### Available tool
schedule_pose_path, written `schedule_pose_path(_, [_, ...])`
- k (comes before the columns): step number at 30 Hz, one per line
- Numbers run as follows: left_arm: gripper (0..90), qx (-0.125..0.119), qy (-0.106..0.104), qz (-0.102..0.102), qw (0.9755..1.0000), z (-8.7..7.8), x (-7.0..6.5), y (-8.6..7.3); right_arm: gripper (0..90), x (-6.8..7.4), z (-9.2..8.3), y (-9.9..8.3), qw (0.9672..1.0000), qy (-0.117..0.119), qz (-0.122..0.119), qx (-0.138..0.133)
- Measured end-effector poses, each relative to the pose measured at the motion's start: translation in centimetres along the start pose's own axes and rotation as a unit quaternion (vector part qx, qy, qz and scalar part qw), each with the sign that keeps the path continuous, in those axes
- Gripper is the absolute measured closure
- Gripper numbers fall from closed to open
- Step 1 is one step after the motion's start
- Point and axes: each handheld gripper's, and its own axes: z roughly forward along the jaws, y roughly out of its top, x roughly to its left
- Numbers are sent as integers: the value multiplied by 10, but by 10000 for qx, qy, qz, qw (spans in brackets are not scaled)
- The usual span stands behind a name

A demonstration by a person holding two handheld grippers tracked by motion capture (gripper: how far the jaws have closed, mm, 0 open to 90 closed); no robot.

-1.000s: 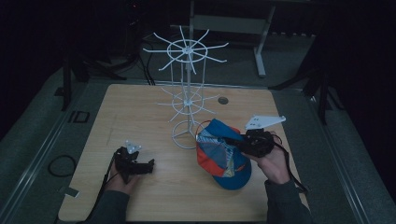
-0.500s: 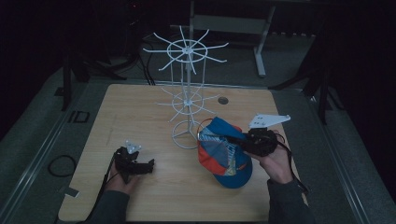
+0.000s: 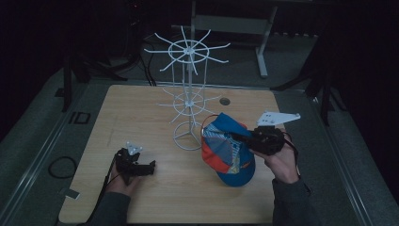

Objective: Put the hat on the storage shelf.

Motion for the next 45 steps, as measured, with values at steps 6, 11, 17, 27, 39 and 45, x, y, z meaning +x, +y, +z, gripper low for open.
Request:
schedule_pose_path(6, [0,0,0,0,10000,0,0,0,875,-1,-4,4,10000,-26,-4,-82])
schedule_pose_path(11, [0,0,0,-1,10000,0,0,0,875,-2,-9,6,9999,-57,-9,-156])
schedule_pose_path(17, [0,1,0,0,10000,0,0,0,875,-4,-13,7,9997,-61,30,-239])
schedule_pose_path(27, [1,2,-1,0,10000,0,0,0,875,-8,-15,13,9994,-119,-14,-319])
schedule_pose_path(39, [1,8,1,7,10000,0,0,0,875,-13,-18,20,9988,-95,6,-482])
schedule_pose_path(45, [1,8,1,7,10000,0,0,0,875,-14,-20,24,9985,-89,-3,-540])
